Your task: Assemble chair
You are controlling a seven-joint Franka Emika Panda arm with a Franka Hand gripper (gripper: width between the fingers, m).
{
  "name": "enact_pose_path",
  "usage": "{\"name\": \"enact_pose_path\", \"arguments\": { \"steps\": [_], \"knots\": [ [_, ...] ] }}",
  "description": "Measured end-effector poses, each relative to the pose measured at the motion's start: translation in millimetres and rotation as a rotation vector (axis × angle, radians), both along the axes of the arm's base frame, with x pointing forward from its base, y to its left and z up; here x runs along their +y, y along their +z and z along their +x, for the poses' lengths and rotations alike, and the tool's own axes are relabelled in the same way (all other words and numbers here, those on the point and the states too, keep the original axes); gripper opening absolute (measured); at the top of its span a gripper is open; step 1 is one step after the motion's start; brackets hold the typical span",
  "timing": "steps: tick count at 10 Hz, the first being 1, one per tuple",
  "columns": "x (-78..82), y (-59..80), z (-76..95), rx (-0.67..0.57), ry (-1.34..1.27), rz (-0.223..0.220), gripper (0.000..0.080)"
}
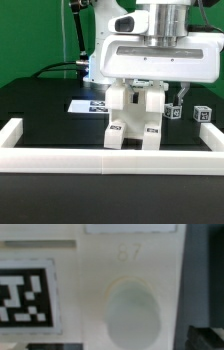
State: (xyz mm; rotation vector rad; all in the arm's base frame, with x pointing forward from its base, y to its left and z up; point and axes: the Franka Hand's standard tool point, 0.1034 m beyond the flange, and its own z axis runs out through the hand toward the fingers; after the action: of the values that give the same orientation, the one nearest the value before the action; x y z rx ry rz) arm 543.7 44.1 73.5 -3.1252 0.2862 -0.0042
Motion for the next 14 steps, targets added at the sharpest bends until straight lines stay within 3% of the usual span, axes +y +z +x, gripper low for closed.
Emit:
{"name": "enact_pose_path", "arguments": {
  "steps": [2,4,7,9,11,12,14],
  "knots": [
    [-1.0,0.1,0.0,0.000,-0.001,0.000,0.0640],
    [0.8,8.7,-0.5,0.005,-0.009,0.008,0.0648],
    [19.0,49.7,-10.0,0.033,-0.097,0.046,0.0649],
    [33.8,69.8,-24.1,0.040,-0.166,0.065,0.0649],
    [66.2,72.9,-47.8,0.056,-0.284,0.071,0.0649],
    [84.1,66.6,-58.3,0.065,-0.313,0.068,0.0649],
    [104.3,57.6,-62.1,0.076,-0.342,0.061,0.0649]
  ]
}}
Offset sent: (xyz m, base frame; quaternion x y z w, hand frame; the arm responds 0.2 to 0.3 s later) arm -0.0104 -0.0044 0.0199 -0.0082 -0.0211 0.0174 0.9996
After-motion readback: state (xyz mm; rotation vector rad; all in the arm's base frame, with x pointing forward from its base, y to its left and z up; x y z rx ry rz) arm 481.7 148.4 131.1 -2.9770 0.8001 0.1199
